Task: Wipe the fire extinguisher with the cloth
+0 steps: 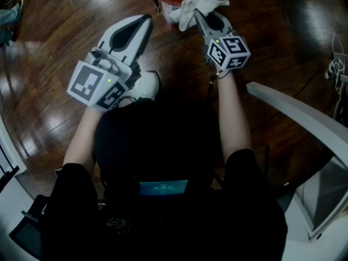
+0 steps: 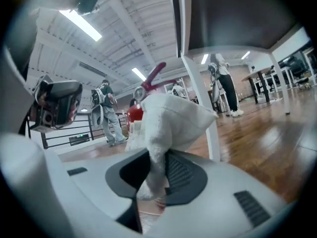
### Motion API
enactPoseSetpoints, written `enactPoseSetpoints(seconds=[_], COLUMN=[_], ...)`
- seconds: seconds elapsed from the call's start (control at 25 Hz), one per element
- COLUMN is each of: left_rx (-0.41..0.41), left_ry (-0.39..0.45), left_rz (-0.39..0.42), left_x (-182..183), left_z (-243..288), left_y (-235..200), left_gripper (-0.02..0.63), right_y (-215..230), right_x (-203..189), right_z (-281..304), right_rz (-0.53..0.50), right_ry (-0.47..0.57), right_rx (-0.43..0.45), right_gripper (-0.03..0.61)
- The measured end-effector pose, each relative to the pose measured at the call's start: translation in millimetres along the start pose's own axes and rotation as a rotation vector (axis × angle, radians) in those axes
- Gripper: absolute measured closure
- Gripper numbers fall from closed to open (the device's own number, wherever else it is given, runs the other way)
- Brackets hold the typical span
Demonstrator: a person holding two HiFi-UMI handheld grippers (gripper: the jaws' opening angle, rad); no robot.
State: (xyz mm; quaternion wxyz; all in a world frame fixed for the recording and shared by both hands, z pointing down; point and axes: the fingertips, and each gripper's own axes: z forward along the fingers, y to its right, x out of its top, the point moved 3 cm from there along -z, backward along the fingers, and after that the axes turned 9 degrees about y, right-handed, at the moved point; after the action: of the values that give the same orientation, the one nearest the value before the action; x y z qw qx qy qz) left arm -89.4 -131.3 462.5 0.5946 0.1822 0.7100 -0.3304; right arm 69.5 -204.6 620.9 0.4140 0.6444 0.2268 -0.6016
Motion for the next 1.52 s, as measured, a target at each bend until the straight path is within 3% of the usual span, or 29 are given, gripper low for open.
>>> enactPoseSetpoints(seconds=[0.44,1.0,1.24,1.52], left_rx=[0.023,0.026,0.033,0.038], left_ry=[0.015,0.014,0.020,0.006], left_rz=[0.001,0.005,0.002,0.035], left_x=[4,4,4,6], left_z=[-5,-10,-10,-12], left_y=[-3,-2,-2,1], left_gripper=[0.615,0.615,0.615,0.615], right_y=[30,40,35,19], right_x=[-99,-128,-95,12], right_z=[10,12,0,-17], right_rz=[0.070,0.076,0.059,-0.013], right_ry=[-0.199,-0.280,-0.198,0.041], right_rx=[-0.083,-0.123,-0.118,-0.069], right_gripper=[0.482,0.482,0.482,0.482])
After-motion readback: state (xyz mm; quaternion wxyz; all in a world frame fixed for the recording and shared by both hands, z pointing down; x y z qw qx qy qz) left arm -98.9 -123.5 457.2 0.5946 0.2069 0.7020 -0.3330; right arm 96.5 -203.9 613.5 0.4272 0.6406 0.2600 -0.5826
